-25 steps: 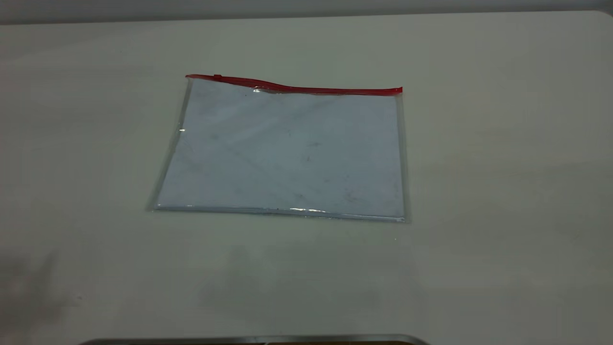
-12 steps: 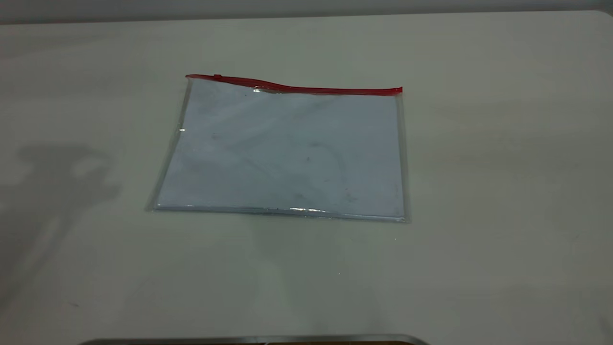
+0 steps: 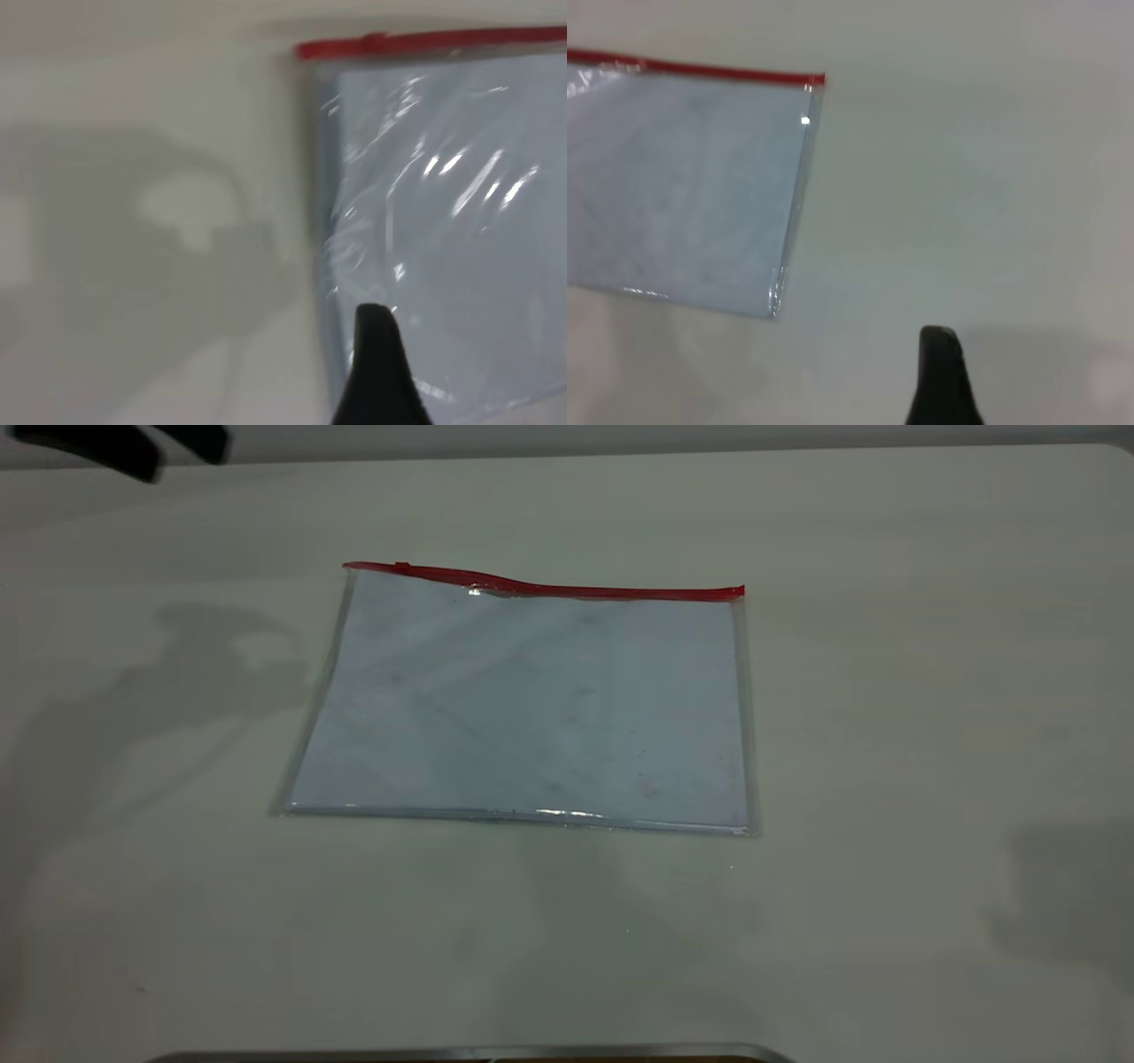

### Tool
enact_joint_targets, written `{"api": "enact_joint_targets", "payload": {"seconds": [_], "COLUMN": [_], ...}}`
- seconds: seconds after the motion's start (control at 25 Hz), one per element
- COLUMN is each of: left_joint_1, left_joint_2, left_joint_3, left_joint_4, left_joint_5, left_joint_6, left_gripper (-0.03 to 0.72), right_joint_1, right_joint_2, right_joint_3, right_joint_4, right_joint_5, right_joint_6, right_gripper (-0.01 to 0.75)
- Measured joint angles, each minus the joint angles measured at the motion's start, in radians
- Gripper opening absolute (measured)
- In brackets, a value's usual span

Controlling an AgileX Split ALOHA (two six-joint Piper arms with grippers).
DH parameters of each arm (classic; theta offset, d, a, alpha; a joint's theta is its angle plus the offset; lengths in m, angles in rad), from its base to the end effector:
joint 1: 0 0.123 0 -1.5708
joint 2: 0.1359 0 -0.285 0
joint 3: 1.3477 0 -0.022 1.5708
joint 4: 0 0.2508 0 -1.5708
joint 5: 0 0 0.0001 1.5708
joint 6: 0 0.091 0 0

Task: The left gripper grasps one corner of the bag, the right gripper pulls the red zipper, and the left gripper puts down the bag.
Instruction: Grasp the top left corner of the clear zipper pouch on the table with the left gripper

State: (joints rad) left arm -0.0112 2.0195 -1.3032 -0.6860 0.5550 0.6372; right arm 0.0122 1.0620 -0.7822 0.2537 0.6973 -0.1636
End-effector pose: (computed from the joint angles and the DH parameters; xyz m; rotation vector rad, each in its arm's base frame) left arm 0.4133 -0.0351 0.1554 0.1661 2.6089 -0.4428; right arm 0.2039 0.0172 0.2931 -0.0470 2.4408 0.2177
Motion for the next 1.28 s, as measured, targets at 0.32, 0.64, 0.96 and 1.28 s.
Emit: {"api": "enact_joint_targets", "payload": {"seconds": [0.32,0.64,0.96,1.28], "left_joint_1": [0.018,0.028,0.028,0.028], "left_joint_2": [0.269,0.437,0.528,0.58], "left_joint_3": [-0.231,-0.316,-0.321,-0.326], "left_joint_4": [-0.123,-0.193,-0.365,-0.535], "left_joint_5": [0.089,0.108,0.093,0.079], "left_joint_6": [0.103,0.135,0.306,0.517], "left_gripper": [0.589,0.589,0.589,0.589], "right_joint_1": [0.0,0.0,0.0,0.0], "right_joint_2": [0.187,0.211,0.211,0.211], "right_joint_3": [-0.018,-0.018,-0.018,-0.018], "right_joint_4": [0.024,0.024,0.024,0.024], "right_joint_5": [-0.039,-0.062,-0.064,-0.064], "right_joint_6": [-0.079,-0.103,-0.106,-0.106], "right_gripper": [0.582,0.582,0.58,0.58]}}
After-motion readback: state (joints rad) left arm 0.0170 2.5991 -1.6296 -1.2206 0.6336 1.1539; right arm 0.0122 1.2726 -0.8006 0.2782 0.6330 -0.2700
